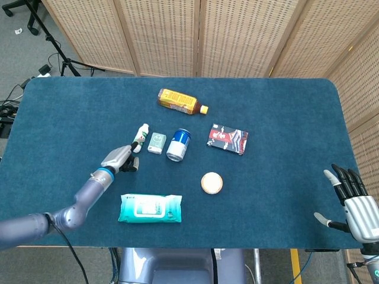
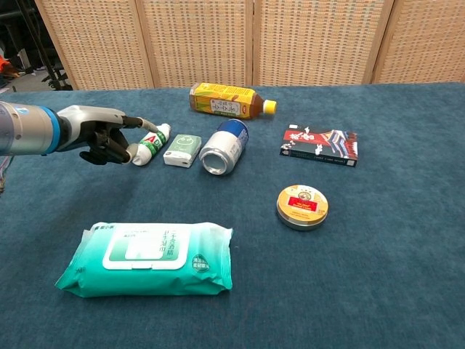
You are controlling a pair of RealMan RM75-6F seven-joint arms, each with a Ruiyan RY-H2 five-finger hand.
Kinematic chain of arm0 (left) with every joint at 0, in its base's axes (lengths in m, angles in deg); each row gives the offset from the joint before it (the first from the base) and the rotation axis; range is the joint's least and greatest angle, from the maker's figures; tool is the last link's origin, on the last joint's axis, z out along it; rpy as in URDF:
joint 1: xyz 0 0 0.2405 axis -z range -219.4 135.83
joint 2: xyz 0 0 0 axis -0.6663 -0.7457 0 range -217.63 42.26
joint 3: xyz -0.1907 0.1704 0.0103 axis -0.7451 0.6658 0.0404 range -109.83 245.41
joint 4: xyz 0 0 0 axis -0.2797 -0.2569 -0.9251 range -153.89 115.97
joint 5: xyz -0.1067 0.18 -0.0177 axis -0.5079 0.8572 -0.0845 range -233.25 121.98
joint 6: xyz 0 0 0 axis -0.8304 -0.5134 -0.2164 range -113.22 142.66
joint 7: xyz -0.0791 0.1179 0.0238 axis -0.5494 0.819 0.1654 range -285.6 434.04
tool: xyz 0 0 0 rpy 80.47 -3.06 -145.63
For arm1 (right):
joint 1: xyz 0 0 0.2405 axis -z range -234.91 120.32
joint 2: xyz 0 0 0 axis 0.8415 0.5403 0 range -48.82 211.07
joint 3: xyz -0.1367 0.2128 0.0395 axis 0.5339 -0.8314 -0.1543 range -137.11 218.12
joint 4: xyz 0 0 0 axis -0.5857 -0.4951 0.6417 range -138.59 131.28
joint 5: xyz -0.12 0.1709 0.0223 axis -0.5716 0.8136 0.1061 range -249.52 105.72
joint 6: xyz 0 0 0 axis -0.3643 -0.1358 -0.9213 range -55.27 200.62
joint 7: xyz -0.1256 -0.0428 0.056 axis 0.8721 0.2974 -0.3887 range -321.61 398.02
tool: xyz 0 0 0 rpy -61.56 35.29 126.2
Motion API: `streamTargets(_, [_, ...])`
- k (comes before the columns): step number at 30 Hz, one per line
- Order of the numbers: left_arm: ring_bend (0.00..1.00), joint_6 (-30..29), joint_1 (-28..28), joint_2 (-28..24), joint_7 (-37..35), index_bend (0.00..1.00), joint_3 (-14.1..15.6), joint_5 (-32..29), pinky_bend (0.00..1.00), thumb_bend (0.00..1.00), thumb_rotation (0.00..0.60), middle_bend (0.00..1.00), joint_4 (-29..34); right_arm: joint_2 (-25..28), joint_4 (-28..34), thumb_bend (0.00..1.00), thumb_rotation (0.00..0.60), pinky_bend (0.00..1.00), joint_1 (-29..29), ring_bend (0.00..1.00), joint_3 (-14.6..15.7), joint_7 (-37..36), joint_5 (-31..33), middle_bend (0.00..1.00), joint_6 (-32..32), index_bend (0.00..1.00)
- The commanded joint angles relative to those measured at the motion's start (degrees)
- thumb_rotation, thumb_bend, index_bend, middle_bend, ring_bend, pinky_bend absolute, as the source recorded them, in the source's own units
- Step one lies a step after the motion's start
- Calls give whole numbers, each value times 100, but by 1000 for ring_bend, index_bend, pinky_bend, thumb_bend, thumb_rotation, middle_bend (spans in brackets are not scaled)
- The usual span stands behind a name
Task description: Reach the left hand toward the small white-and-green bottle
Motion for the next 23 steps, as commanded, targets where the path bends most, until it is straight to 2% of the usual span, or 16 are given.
streamTargets(1, [1000,-1,171,164,130,0,124,-306,1000,782,600,940,-160,4,3,0,600,0,-11,0,0,-21,15,0,-34,0])
streamTargets(7, [1000,248,373,320,86,0,162,-727,1000,782,600,940,-376,28,11,0,600,0,-19,0,18,-97,9,0,-66,0])
streamTargets(23, [1000,151,429,677,-100,0,102,-503,1000,780,600,940,-668,73,-21,0,600,0,-13,0,-19,-264,75,0,-54,0])
